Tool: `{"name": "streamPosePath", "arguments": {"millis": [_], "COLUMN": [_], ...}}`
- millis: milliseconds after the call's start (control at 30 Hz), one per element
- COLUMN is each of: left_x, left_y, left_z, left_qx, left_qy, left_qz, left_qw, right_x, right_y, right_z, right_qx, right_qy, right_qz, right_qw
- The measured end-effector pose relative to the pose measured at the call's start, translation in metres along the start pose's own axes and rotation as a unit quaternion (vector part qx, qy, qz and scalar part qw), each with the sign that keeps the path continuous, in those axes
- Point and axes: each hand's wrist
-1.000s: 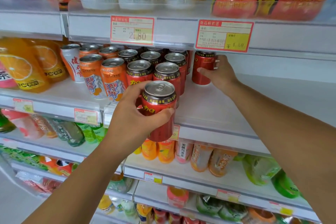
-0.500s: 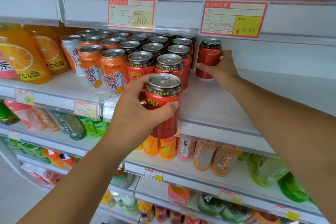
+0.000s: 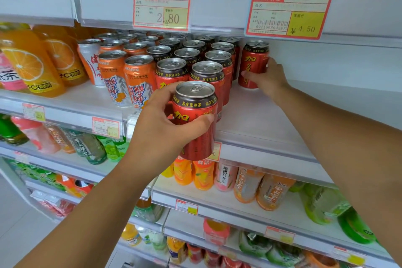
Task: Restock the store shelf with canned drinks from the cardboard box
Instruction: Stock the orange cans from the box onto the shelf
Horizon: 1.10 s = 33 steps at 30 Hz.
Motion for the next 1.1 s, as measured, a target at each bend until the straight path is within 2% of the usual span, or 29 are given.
{"name": "streamPosePath", "arguments": {"millis": [367, 633, 767, 933, 1033, 1100], "left_x": [0.002, -0.007, -0.016, -0.024, -0.025, -0.025], "left_y": [-0.003, -0.005, -0.003, 0.008, 0.012, 0.016], "left_z": [-0.001, -0.001, 0.002, 0.025, 0.050, 0.064], "left_qx": [-0.005, 0.009, 0.021, 0.013, -0.013, -0.030], "left_qy": [-0.006, 0.007, -0.001, 0.001, 0.020, 0.027], "left_qz": [-0.003, -0.015, -0.005, 0.026, 0.038, 0.046], "left_qw": [1.000, 1.000, 1.000, 1.000, 0.999, 0.998], "right_x": [-0.004, 0.021, 0.037, 0.049, 0.053, 0.052], "right_y": [0.013, -0.020, -0.082, -0.174, -0.196, -0.199], "right_z": [0.005, -0.008, -0.025, -0.044, -0.040, -0.035], "right_qx": [-0.036, -0.004, 0.083, 0.274, 0.287, 0.235], "right_qy": [-0.031, -0.070, -0.101, 0.008, 0.039, 0.087], "right_qz": [0.004, 0.075, -0.034, -0.124, -0.131, -0.118], "right_qw": [0.999, 0.995, 0.991, 0.954, 0.948, 0.961]}}
Point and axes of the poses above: each hand's wrist, its own y-axis towards the middle knuckle, its own z-axis out of the palm, x = y × z, and after that the axes turned 9 degrees about x, right-handed
